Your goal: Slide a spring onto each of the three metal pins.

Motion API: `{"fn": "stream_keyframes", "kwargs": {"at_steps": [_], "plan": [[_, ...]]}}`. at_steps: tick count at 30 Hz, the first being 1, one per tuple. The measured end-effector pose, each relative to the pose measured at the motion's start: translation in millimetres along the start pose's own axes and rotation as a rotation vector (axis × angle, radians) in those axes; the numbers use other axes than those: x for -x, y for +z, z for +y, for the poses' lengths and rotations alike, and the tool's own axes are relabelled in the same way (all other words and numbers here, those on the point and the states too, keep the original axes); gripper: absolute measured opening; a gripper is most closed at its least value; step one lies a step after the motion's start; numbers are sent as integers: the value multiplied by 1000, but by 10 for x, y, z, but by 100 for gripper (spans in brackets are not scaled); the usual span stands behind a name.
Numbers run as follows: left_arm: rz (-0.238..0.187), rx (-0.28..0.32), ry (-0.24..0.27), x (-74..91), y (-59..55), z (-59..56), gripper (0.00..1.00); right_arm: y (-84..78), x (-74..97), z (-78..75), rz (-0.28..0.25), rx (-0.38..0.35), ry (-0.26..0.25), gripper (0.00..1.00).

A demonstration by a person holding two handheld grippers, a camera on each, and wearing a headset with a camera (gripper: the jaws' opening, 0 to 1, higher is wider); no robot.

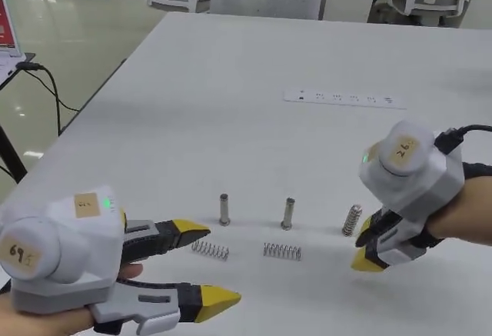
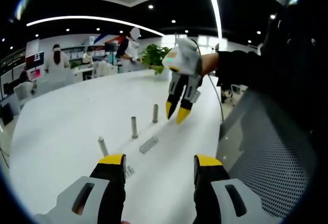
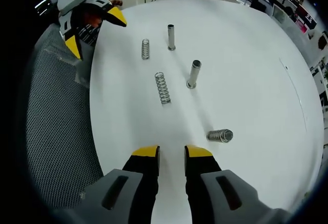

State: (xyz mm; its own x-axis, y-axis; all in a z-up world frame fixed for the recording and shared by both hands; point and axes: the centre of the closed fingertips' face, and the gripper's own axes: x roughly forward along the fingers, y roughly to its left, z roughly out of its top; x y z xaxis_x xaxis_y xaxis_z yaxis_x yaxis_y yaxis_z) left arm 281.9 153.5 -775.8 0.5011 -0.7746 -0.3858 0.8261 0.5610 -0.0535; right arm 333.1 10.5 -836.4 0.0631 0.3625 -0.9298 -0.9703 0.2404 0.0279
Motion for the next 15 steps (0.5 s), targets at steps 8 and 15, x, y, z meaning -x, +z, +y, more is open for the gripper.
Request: {"fn": "stream_keyframes", "kwargs": {"at_steps": [8, 15], "plan": [[4, -6, -5, 4, 6, -16, 48, 301, -53, 130, -69, 40, 30, 16], [9, -9, -5, 4, 4, -17, 47, 454, -215, 132, -72, 80, 41, 16]]}}
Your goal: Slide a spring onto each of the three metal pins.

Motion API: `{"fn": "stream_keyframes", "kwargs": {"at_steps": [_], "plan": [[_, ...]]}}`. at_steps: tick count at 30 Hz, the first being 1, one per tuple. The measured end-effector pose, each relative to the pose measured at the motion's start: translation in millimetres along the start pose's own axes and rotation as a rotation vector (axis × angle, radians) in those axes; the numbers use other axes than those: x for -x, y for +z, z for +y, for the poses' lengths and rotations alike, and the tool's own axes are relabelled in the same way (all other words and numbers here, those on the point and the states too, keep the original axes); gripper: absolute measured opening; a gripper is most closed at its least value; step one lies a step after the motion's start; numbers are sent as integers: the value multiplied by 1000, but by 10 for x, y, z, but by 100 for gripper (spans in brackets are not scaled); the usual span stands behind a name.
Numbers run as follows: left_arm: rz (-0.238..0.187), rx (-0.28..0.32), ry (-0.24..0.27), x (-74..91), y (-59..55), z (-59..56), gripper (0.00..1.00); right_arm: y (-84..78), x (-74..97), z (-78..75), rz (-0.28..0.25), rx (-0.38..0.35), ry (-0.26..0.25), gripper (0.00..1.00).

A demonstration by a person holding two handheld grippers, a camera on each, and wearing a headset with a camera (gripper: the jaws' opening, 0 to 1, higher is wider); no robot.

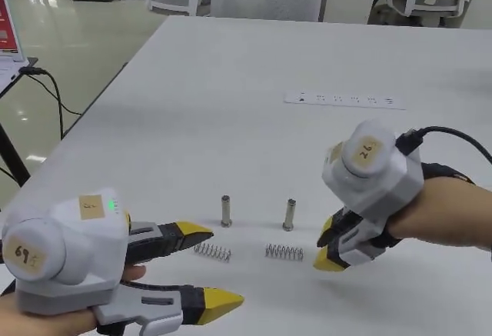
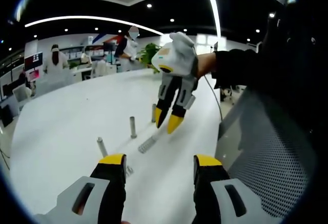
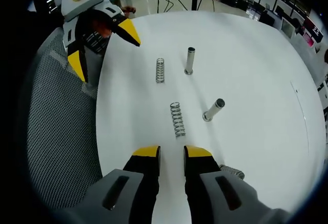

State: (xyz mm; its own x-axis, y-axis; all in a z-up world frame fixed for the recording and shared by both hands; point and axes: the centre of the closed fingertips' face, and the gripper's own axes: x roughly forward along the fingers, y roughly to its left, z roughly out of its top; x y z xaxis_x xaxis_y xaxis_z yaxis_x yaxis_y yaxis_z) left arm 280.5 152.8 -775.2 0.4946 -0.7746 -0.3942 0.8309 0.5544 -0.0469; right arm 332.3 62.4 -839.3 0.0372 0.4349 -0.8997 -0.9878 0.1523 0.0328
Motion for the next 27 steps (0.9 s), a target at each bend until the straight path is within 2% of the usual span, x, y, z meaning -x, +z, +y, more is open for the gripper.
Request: {"fn": "stream_keyframes", "kwargs": {"at_steps": [6, 10, 16, 23, 27], "plan": [[1, 3, 6, 3, -5, 17, 47, 80, -110, -54, 12, 47, -13, 16], [3, 5, 9, 3, -10, 24, 47, 129, -168, -77, 14, 56, -3, 16], [9, 4, 9, 2, -20, 28, 47, 82, -274, -87, 70, 97, 5, 14], [14, -6, 6, -3, -3, 32, 46, 59, -339, -93, 102, 123, 6, 10], [15, -14, 3, -11, 18, 36, 46, 66, -328, -112, 101, 125, -7, 8]]}}
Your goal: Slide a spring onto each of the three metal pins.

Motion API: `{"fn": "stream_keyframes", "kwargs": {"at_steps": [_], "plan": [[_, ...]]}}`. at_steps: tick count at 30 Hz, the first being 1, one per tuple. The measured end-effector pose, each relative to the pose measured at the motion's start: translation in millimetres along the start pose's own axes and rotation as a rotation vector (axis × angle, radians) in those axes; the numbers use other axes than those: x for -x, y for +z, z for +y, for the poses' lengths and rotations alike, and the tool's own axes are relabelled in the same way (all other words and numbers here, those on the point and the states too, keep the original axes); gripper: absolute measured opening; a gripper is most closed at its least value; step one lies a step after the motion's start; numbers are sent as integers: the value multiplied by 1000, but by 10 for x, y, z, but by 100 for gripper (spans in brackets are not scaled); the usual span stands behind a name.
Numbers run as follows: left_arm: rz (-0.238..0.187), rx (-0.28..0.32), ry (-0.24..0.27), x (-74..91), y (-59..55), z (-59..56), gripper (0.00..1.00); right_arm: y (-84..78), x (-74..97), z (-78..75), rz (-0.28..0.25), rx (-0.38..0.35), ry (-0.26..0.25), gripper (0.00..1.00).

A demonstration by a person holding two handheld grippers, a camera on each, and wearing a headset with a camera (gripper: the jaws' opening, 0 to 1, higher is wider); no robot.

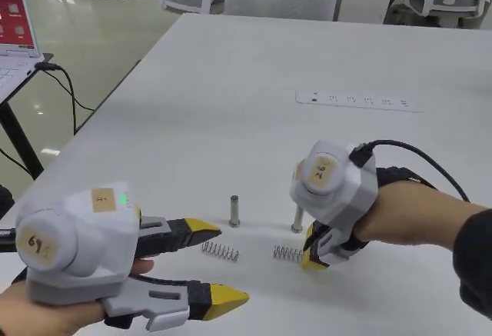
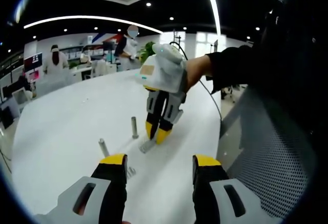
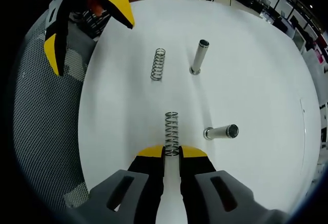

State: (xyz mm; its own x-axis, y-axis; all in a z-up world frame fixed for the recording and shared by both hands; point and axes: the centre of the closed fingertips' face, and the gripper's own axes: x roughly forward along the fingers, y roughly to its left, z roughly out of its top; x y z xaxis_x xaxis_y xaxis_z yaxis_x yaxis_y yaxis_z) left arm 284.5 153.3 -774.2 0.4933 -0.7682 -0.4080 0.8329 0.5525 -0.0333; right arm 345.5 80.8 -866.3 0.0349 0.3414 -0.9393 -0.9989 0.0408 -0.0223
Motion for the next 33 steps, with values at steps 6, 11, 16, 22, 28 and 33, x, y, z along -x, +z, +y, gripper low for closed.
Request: {"fn": "stream_keyframes", "kwargs": {"at_steps": [6, 11, 16, 22, 28, 33], "plan": [[9, -12, -13, -30, 9, 2, 45, 2, 77, 18, -10, -17, -2, 7], [21, -31, -36, -81, 30, -9, 44, 35, 230, 88, -23, -13, 14, 7], [32, -53, -68, -138, 60, -15, 42, 133, 424, 209, -67, -2, 41, 7], [18, -50, -94, -179, 106, -25, 38, 257, 600, 382, -103, 23, 58, 7], [8, -47, -120, -189, 124, -57, 32, 406, 701, 495, -137, 62, 66, 7], [-15, -52, -146, -195, 179, -107, 25, 483, 759, 560, -148, 121, 73, 7]]}}
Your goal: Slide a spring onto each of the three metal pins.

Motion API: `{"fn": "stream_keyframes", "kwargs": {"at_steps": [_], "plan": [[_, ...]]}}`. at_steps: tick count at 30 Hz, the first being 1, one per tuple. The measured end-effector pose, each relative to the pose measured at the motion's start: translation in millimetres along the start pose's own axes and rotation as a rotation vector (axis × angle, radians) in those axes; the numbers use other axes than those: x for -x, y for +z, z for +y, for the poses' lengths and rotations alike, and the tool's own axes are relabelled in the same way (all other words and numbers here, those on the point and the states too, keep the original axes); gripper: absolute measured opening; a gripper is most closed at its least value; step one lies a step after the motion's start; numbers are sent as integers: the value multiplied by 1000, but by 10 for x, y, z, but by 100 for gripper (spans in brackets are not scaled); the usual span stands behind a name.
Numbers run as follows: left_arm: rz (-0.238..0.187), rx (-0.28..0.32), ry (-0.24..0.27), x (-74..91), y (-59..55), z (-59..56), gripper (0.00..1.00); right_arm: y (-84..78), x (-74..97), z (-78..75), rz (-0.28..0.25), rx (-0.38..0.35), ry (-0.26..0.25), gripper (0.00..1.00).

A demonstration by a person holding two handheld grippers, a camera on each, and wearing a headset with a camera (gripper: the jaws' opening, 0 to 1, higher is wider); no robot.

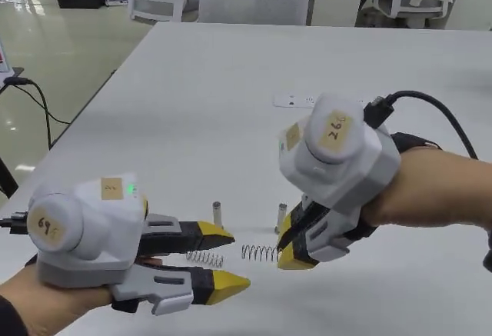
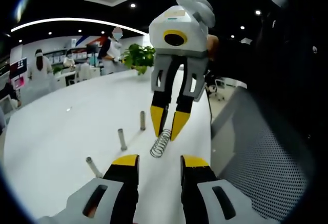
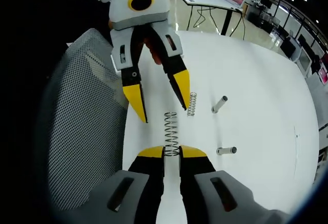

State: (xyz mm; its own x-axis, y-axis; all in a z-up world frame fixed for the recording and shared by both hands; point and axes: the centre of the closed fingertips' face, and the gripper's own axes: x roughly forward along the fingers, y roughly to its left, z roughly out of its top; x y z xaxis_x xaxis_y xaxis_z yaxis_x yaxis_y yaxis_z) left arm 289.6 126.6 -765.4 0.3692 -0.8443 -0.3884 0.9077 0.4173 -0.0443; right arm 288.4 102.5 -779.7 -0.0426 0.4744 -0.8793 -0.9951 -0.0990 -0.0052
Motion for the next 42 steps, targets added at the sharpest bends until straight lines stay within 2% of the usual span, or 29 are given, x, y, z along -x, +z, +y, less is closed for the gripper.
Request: {"fn": "stream_keyframes", "kwargs": {"at_steps": [14, 24, 28, 38, 42], "plan": [[-18, -14, -48, -64, 62, -128, 12, 47, 6, 68, -1, 91, 14, 7], [-21, -22, -37, -66, 71, -108, 4, 59, 4, 90, -4, 117, 17, 7], [-28, -35, -39, -69, 83, -114, 3, 54, 13, 84, -7, 123, 14, 7], [-44, -15, -49, -58, 94, -114, 2, 65, 15, 68, -23, 87, 16, 8], [-52, -11, -51, -45, 113, -115, 2, 51, -6, 63, -29, 68, 20, 13]]}}
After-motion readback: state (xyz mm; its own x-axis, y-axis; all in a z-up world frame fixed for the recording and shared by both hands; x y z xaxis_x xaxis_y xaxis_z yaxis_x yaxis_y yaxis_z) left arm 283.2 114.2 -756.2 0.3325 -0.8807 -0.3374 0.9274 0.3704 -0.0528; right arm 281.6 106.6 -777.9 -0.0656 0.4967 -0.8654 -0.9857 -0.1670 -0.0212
